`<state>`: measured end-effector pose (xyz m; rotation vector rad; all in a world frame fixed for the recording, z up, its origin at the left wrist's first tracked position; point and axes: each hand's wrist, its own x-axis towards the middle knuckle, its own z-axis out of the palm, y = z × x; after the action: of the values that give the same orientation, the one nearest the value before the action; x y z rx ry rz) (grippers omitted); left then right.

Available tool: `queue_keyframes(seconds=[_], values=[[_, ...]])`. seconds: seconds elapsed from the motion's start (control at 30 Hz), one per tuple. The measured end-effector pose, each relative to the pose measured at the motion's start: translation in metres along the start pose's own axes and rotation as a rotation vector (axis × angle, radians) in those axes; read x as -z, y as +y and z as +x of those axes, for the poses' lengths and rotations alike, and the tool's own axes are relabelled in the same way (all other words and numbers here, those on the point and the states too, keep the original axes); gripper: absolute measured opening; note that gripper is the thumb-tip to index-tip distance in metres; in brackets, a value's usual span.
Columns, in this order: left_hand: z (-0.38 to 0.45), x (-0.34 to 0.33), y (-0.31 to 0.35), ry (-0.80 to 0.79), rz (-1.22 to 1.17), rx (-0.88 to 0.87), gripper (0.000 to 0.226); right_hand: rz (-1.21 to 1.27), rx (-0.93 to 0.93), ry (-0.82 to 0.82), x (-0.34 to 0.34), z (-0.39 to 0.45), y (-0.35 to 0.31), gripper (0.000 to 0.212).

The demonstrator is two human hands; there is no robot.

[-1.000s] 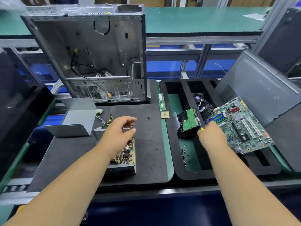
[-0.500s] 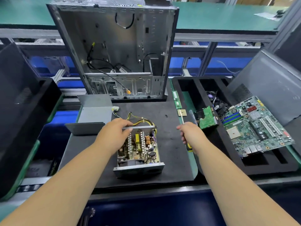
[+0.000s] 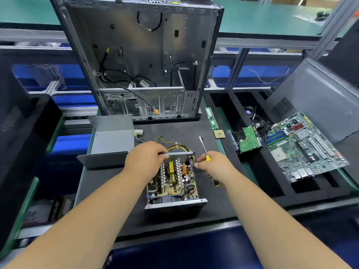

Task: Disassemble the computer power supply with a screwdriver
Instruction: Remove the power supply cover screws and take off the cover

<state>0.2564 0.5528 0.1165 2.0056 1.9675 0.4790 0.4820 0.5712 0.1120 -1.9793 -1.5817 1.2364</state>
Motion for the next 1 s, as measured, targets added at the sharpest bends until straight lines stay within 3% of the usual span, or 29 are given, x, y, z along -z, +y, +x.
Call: queue_keyframes(seconds=[0.5, 0.67, 0.8, 1.0], values=[[0.025, -0.004, 0.015, 0.035, -0.011, 0.057, 0.017, 0.065, 0.026, 0.014, 0.017, 0.004, -0.005, 0.003], [0.014, 0.004, 0.014, 0.075, -0.108, -0.044, 0.03, 0.065, 0.001, -0.008, 0.022, 0.0, -0.001, 0.008], [-0.008, 0.0, 0.012, 0.113, -0.217, -0.053, 0.019, -0.01, -0.001, -0.114, 0.028, -0.007, -0.001, 0.013], [-0.016, -0.003, 0.009, 0.091, -0.122, -0.022, 0.031, -0.171, 0.056, -0.404, 0.039, -0.025, -0.007, 0.033]])
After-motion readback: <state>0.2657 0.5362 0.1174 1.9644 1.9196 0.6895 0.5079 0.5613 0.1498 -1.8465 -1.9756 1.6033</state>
